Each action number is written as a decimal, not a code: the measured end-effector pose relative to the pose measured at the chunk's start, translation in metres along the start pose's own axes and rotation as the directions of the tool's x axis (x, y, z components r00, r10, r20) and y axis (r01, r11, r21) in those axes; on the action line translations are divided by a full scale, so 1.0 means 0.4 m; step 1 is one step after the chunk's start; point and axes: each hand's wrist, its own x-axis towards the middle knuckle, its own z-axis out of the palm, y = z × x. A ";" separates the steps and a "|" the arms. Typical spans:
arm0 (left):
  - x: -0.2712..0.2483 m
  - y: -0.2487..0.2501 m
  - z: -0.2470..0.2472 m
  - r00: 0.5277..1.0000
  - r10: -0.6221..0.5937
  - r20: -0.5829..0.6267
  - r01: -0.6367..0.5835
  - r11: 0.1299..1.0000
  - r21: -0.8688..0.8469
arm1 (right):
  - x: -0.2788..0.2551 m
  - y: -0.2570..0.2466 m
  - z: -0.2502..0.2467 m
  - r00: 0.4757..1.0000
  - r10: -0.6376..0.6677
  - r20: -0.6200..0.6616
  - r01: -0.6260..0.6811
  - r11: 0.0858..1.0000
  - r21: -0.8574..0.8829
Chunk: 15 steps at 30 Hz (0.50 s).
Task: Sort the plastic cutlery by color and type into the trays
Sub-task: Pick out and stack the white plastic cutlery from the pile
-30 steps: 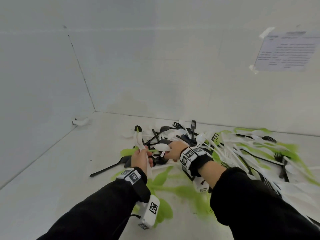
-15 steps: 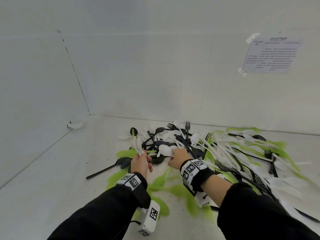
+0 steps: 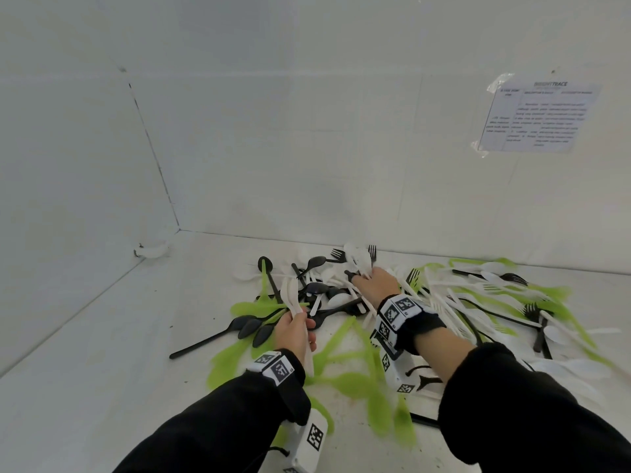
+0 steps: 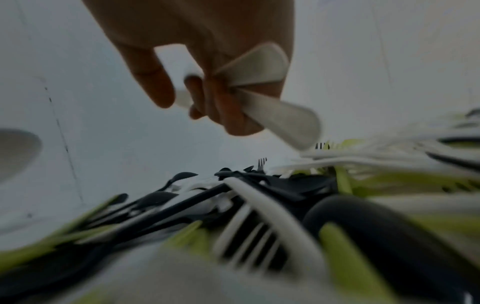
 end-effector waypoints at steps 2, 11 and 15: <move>0.002 -0.001 0.007 1.000 -0.005 0.008 0.005 1.000 -0.004 | 0.020 -0.003 0.000 0.995 -0.070 0.067 0.082 0.978 -0.193; 0.033 -0.009 0.030 1.000 -0.023 0.009 0.023 1.000 -0.011 | 0.086 -0.005 0.055 0.927 -0.174 0.332 0.344 0.749 -0.567; 0.043 -0.010 0.035 1.000 -0.021 0.003 0.021 1.000 -0.010 | 0.108 -0.002 0.058 0.912 -0.197 0.361 0.380 0.740 -0.556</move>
